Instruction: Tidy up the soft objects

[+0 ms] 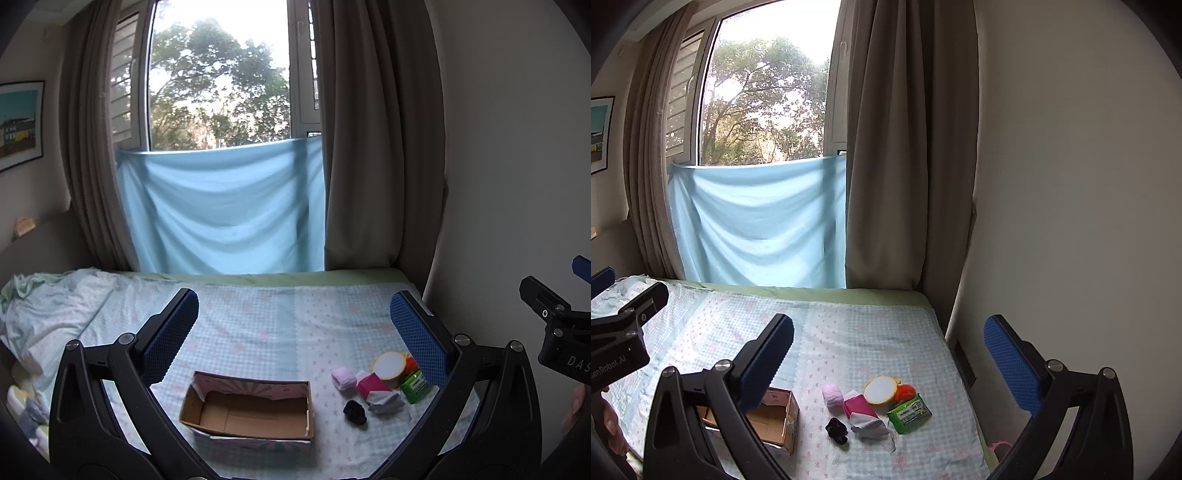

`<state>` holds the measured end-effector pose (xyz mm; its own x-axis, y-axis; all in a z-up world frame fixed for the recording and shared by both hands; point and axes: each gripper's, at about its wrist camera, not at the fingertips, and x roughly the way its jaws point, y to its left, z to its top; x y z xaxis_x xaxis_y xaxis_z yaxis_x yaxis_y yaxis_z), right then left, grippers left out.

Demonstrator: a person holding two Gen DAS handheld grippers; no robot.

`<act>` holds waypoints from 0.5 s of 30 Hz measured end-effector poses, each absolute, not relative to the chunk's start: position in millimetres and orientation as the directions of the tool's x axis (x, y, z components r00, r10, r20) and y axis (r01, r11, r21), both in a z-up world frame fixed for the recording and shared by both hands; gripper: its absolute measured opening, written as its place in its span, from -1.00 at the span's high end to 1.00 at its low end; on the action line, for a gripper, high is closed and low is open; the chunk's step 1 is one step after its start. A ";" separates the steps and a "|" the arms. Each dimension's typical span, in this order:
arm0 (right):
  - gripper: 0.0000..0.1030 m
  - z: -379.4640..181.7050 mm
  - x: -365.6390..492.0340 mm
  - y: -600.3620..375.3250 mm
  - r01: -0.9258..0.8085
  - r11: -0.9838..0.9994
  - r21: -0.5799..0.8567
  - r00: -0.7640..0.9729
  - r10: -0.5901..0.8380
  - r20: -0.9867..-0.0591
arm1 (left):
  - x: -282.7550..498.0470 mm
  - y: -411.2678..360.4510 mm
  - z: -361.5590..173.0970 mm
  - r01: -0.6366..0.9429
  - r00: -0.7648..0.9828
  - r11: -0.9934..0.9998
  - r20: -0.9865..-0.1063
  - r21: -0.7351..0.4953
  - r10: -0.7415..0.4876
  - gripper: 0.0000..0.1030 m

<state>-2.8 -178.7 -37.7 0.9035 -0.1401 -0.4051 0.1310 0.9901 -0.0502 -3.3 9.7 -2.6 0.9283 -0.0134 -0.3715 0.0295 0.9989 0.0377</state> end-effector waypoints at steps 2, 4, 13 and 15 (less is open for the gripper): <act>-0.99 -38.0 0.1 -183.1 0.125 0.991 -0.044 0.902 -0.132 -0.411 | -3.5 12.1 -2.2 0.031 0.926 0.999 -0.377 0.029 -0.018 -1.00; -0.99 -37.8 -0.5 -182.6 0.122 0.992 -0.039 0.902 -0.127 -0.413 | -4.5 13.7 -1.8 0.031 0.925 0.999 -0.380 0.026 -0.019 -1.00; -0.99 -36.8 0.9 -180.3 0.122 0.991 -0.051 0.909 -0.132 -0.396 | -6.8 14.7 1.3 0.032 0.926 0.999 -0.376 0.025 -0.020 -1.00; -0.99 -36.7 1.9 -179.5 0.121 0.991 -0.052 0.909 -0.132 -0.395 | -7.1 15.2 0.8 0.029 0.928 0.999 -0.372 0.022 -0.019 -1.00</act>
